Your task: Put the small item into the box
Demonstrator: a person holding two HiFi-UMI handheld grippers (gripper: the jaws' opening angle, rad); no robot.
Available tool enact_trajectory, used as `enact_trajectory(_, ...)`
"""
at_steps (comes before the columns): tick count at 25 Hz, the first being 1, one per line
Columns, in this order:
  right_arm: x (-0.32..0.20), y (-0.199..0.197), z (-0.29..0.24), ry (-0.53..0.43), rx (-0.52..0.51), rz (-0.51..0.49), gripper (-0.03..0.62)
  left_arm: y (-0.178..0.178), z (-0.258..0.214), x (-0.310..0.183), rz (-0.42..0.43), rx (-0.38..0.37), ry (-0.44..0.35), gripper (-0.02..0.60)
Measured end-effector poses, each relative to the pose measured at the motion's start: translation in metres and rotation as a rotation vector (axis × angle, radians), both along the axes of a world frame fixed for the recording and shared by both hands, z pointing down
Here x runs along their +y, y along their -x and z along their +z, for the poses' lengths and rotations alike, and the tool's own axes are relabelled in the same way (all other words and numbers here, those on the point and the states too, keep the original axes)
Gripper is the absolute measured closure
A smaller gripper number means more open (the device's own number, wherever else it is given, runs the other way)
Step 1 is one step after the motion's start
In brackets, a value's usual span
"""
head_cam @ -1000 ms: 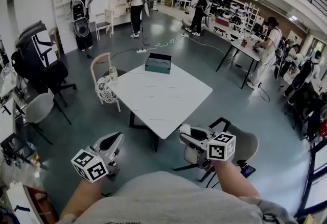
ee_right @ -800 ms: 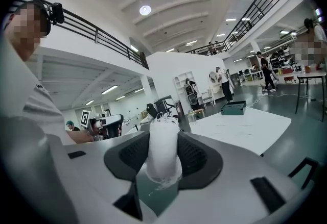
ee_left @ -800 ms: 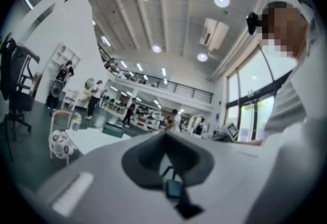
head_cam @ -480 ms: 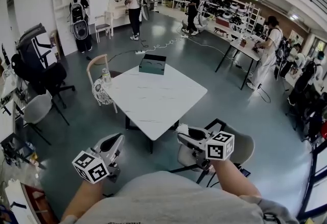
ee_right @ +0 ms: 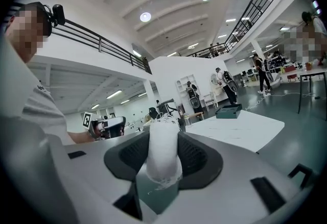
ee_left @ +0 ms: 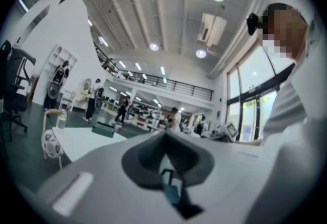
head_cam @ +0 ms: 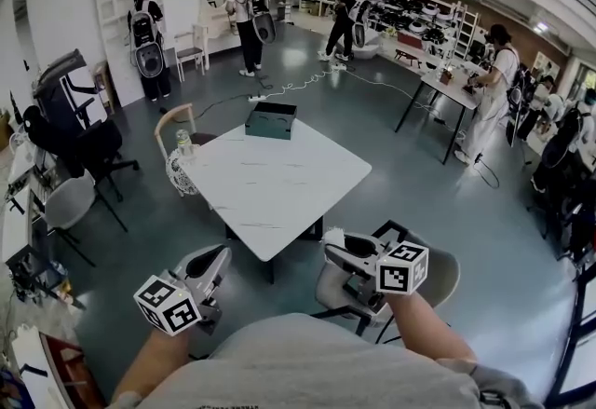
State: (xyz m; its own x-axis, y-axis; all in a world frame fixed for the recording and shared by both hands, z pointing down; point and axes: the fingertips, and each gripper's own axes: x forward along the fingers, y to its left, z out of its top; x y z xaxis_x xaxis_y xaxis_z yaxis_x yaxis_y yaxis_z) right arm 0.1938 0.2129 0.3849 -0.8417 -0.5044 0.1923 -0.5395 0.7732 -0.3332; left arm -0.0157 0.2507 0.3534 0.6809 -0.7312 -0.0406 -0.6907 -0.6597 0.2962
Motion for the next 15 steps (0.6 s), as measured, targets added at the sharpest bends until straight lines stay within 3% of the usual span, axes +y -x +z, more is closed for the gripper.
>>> enact_trajectory(15,-0.016,-0.038,0.010,0.026,-0.024,0.003,0.427,-0.042,0.009,-0.023,0.034,-0.027,0.041,0.575)
